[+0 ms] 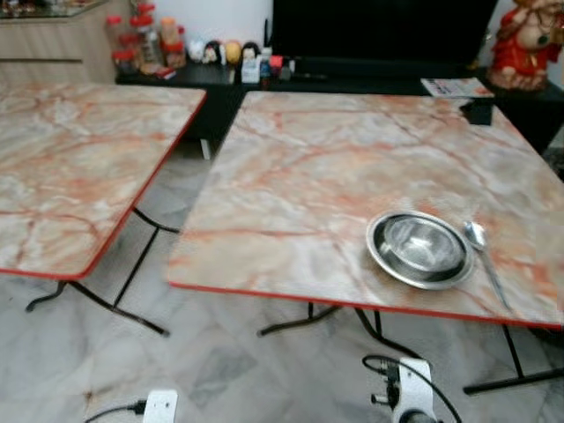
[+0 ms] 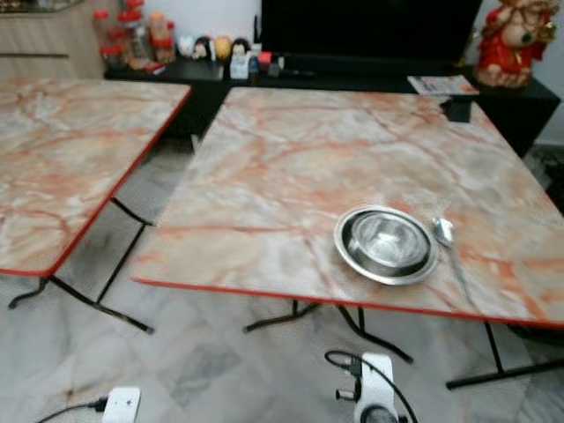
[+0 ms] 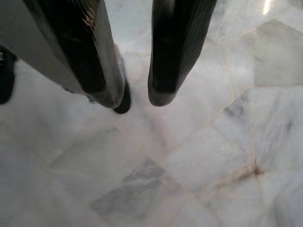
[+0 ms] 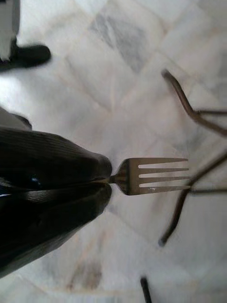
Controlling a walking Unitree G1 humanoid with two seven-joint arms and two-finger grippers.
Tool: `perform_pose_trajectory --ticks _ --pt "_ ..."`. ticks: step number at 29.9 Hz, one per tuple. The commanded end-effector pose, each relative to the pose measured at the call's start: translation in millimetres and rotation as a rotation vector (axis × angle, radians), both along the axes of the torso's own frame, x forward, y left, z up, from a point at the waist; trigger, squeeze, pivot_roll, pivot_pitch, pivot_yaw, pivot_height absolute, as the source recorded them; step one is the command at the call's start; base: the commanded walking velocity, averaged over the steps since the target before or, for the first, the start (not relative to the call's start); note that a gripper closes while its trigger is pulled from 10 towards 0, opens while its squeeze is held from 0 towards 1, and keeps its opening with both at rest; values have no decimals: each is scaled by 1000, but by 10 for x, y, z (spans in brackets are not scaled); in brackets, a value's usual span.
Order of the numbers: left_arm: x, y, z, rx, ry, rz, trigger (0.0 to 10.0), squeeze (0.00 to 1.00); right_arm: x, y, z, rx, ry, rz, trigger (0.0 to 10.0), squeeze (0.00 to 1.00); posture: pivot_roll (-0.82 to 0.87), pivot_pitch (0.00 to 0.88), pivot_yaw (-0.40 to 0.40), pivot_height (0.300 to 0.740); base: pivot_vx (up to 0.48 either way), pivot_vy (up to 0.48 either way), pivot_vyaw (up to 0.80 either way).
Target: Setting the table
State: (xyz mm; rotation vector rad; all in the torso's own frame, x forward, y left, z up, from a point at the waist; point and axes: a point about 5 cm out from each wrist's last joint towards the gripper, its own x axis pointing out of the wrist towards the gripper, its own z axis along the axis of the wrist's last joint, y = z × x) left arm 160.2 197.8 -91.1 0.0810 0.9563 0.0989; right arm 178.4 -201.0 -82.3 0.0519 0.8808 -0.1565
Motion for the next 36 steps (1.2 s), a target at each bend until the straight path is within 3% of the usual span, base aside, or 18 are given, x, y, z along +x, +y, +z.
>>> perform_pose_trajectory --ticks 1,16,22,27,28,34,36 --pt "-5 -10 -3 0 4 -21 10000 0 56 -9 33 1 -28 -11 10000 0 -50 0 15 732 0 -480 0" --pt "-5 2 -2 -5 2 -1 10000 0 32 18 32 12 -63 -19 10000 0 -57 0 25 732 0 -472 0" --pt "-25 16 -7 -8 4 10 10000 0 -23 45 32 -10 -103 56 10000 0 -62 0 31 732 0 0 0" --pt "-51 24 -16 -6 11 8 10000 0 12 85 104 -33 -195 226 10000 0 -79 0 41 732 0 0 0" --pt "-54 19 -18 -7 12 4 10000 0 62 107 153 -17 -233 305 10000 0 -85 0 42 732 0 0 0" --pt "-52 18 -18 -8 14 0 10000 0 154 167 232 30 -284 415 10000 0 -91 0 44 732 0 0 0" --pt "-32 -1 -13 -11 9 -1 10000 0 359 303 390 90 -349 600 10000 0 -82 0 32 732 0 0 0"
